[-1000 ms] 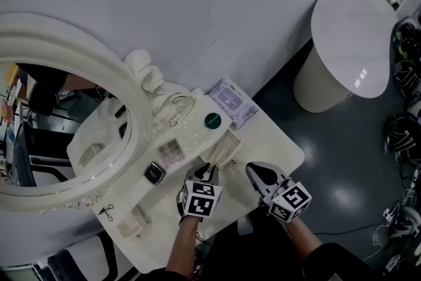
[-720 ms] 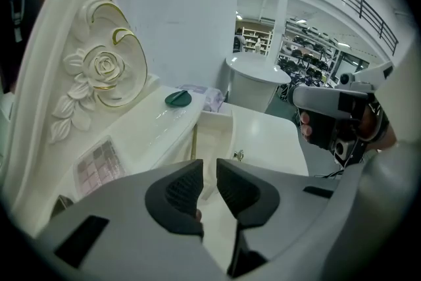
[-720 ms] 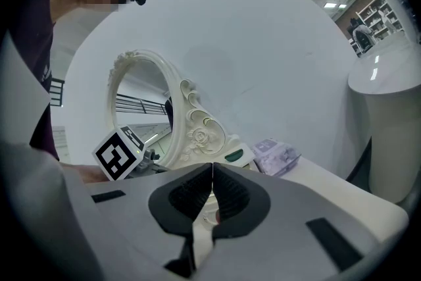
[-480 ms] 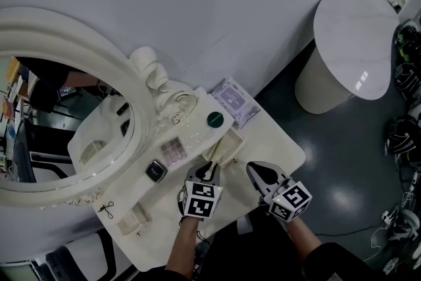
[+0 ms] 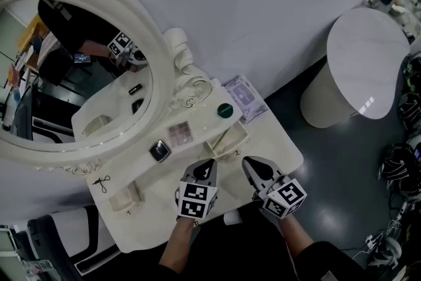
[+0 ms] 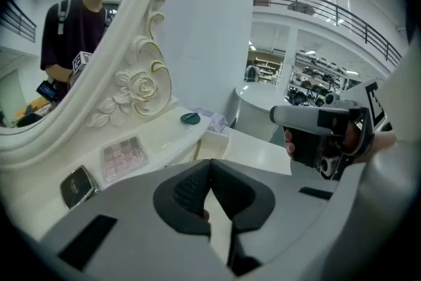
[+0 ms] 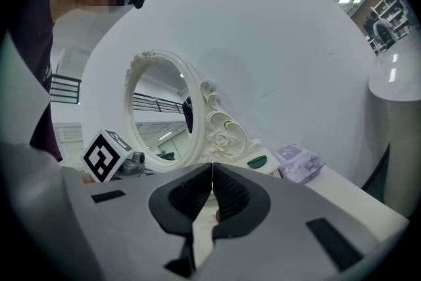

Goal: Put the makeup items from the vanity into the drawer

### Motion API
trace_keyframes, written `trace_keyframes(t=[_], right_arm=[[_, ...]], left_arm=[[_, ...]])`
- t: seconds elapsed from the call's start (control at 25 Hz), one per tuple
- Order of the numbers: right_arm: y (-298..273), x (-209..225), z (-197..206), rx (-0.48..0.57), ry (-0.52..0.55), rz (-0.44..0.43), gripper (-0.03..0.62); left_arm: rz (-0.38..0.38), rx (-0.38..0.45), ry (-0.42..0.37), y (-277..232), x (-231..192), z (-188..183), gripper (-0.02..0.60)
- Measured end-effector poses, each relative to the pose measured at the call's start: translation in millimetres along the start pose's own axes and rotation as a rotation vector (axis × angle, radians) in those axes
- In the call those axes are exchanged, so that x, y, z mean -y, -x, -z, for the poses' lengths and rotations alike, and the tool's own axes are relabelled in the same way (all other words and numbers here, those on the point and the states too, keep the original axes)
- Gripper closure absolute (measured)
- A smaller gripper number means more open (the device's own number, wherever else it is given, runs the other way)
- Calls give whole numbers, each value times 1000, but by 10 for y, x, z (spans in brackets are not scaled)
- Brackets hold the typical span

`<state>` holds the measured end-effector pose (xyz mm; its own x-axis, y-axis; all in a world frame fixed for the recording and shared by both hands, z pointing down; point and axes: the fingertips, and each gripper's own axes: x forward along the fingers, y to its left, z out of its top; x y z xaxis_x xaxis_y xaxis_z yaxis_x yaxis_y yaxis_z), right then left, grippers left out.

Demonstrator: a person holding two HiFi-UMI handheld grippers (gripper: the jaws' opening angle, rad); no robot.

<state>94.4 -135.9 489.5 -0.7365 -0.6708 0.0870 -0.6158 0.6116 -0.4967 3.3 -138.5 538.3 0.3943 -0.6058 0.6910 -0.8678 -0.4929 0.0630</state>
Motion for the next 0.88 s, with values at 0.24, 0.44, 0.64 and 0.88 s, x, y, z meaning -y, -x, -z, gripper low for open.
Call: trace_keyframes(t=[0.24, 0.44, 0.64, 0.88], right_arm=[[-77, -339, 121, -50, 31, -88, 569], [-197, -661, 280, -87, 52, -152, 569], [-325, -944, 432, -115, 76, -176, 569], [-438, -1218, 580, -138, 106, -180, 569]], left_arm=[[-71, 130, 95, 451, -45, 154, 566], [-139, 212, 150, 803, -174, 351, 566], [-177, 244, 182, 1086, -360, 552, 567], [-203, 275, 203, 1348, -583, 756, 567]])
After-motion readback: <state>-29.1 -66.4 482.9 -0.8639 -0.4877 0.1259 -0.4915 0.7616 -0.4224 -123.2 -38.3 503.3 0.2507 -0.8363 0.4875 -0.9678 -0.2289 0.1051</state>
